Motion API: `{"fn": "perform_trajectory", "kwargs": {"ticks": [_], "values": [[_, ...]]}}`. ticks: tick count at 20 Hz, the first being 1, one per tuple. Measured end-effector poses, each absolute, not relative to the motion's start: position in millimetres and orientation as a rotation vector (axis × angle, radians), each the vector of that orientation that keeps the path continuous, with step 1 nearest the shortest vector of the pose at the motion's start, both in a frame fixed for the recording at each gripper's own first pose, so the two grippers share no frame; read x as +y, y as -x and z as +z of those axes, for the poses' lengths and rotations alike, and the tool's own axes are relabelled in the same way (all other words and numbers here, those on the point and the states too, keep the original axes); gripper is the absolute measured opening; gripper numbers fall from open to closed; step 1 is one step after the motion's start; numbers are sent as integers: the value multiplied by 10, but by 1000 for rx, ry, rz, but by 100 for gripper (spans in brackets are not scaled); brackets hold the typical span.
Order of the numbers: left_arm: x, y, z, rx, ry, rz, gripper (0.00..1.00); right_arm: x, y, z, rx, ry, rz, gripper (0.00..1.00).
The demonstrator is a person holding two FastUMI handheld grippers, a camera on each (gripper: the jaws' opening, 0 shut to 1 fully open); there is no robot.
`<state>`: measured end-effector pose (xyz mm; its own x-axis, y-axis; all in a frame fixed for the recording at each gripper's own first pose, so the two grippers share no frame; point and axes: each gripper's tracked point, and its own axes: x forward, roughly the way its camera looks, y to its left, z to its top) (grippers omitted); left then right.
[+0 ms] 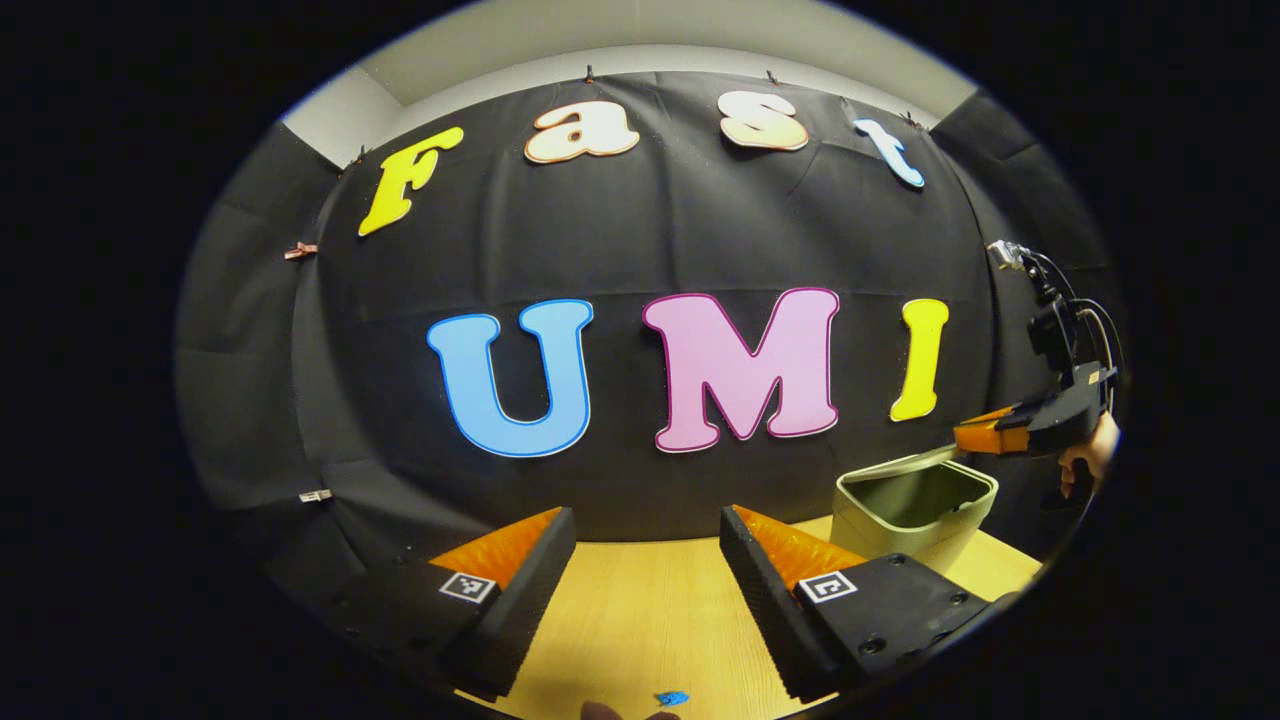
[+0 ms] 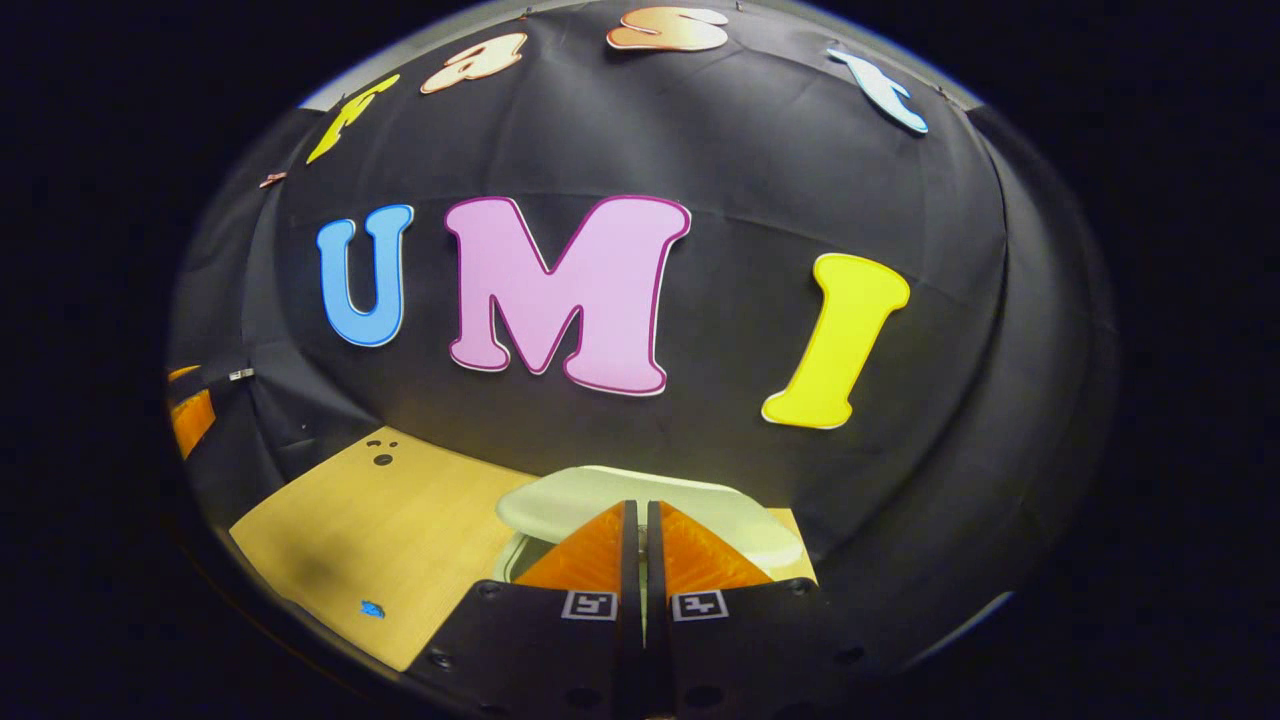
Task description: Press the lid of the desktop garbage bin to open it, pick up the crumpled paper on the desktop and throw it into the bin, then pick up the pop can on the desktop and drop it into the bin, and finally close the garbage bin lid.
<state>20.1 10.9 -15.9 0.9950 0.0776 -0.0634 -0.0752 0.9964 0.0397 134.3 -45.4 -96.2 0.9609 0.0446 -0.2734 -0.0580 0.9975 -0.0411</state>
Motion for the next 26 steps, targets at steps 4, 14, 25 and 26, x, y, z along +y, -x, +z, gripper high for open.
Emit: {"fn": "perform_trajectory", "kwargs": {"ticks": [4,14,25,26], "values": [[99,-200,-142,59,-45,74,94,-430,-1329,-826,228,58,55,5],[237,-156,-428,106,9,51,94,-255,-1126,-534,114,111,103,31],[224,-57,-1879,318,73,-99,95,377,-604,-656,117,37,237,69],[216,-69,-2040,344,52,-109,95,405,-554,-690,122,38,241,69]]}}
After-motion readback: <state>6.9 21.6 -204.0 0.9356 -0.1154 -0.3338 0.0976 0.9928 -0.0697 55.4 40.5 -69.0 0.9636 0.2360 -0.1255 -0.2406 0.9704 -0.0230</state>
